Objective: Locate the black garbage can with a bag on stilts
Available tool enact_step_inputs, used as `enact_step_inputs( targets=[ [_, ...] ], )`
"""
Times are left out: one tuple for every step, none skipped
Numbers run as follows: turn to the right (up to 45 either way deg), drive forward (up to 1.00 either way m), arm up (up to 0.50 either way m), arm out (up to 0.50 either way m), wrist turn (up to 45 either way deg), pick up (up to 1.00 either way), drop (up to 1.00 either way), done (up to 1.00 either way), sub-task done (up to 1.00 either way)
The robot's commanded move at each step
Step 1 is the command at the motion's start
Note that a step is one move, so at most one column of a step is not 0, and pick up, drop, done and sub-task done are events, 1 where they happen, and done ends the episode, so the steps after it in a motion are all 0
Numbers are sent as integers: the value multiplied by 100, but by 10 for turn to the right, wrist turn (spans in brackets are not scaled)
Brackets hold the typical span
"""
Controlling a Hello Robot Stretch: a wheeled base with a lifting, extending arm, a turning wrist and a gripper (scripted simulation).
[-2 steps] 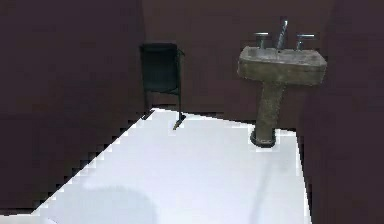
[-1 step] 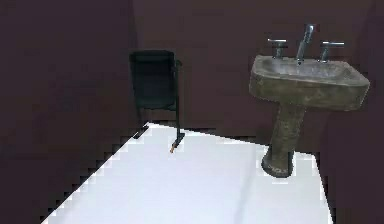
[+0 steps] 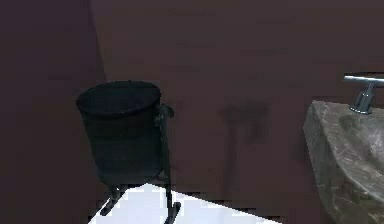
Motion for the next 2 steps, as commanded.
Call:
enact_step_inputs(
  targets=[
    [240,0,0,0,0,0,0,0,0],
    [0,10,0,0,0,0,0,0,0]
  ],
)
